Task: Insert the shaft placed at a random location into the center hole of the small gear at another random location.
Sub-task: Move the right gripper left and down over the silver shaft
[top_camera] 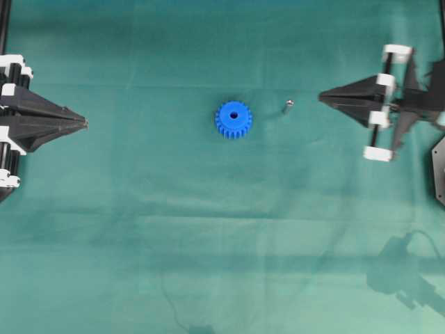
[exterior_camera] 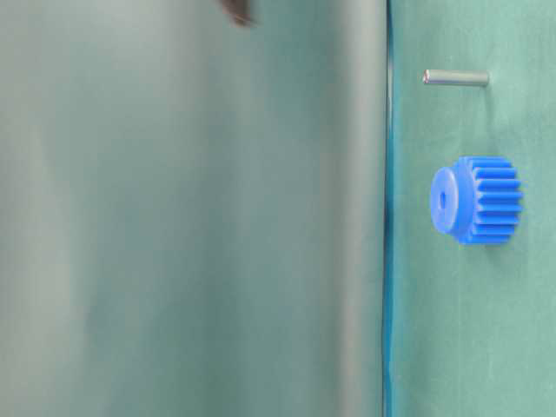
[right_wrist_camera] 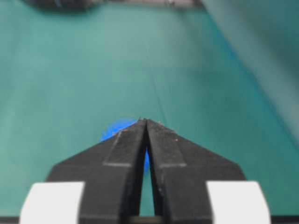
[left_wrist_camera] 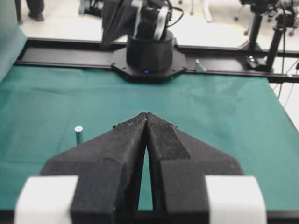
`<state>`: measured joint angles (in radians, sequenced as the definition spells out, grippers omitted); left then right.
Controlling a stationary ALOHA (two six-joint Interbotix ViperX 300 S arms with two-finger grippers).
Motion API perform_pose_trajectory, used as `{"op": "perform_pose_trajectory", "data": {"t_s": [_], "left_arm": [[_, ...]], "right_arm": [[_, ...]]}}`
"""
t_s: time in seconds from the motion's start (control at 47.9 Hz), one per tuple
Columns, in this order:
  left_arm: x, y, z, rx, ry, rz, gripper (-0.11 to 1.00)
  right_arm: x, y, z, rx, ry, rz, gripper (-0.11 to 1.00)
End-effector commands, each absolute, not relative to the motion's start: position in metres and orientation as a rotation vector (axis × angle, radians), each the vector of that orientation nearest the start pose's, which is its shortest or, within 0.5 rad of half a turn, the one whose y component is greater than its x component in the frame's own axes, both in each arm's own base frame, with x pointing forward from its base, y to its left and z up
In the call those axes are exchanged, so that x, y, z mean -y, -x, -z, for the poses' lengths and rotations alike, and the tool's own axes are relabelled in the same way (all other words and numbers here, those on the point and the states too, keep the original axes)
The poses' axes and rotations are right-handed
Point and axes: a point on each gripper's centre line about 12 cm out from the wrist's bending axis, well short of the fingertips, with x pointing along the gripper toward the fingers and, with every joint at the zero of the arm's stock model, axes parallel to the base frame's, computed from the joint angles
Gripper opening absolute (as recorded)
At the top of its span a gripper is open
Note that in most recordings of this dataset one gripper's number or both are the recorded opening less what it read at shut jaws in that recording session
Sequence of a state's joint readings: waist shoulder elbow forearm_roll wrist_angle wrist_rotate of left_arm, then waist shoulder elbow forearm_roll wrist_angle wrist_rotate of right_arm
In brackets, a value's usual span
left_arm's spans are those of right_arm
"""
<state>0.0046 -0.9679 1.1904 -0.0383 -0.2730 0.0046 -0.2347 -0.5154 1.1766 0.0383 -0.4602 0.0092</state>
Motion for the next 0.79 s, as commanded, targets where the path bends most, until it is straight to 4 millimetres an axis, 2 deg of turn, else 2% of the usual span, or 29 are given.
{"op": "perform_pose_trajectory", "data": {"t_s": [0.0,0.167,0.209,0.334,0.501,0.689,0.772], "left_arm": [[-0.003,-0.198,-0.288,0.057,0.034,-0.016,0.00],[-0.003,-0.198,-0.285,0.051,0.038,-0.016,0.00],[-0.003,-0.198,-0.285,0.051,0.038,-0.016,0.00],[-0.003,-0.198,-0.285,0.051,0.038,-0.016,0.00],[-0.003,-0.197,-0.283,0.046,0.038,-0.016,0.00],[-0.003,-0.197,-0.282,0.043,0.040,-0.017,0.00],[-0.003,-0.197,-0.282,0.043,0.040,-0.017,0.00]], "right_arm": [[0.075,-0.262,-0.201,-0.205,-0.095,0.304,0.18],[0.090,-0.279,-0.159,-0.297,-0.121,0.352,0.67],[0.092,-0.283,-0.150,-0.312,-0.122,0.359,0.72],[0.099,-0.289,-0.127,-0.354,-0.139,0.387,0.65],[0.103,-0.294,-0.106,-0.392,-0.147,0.404,0.65],[0.103,-0.292,-0.100,-0.397,-0.156,0.417,0.63],[0.103,-0.292,-0.101,-0.394,-0.156,0.417,0.59]]}}
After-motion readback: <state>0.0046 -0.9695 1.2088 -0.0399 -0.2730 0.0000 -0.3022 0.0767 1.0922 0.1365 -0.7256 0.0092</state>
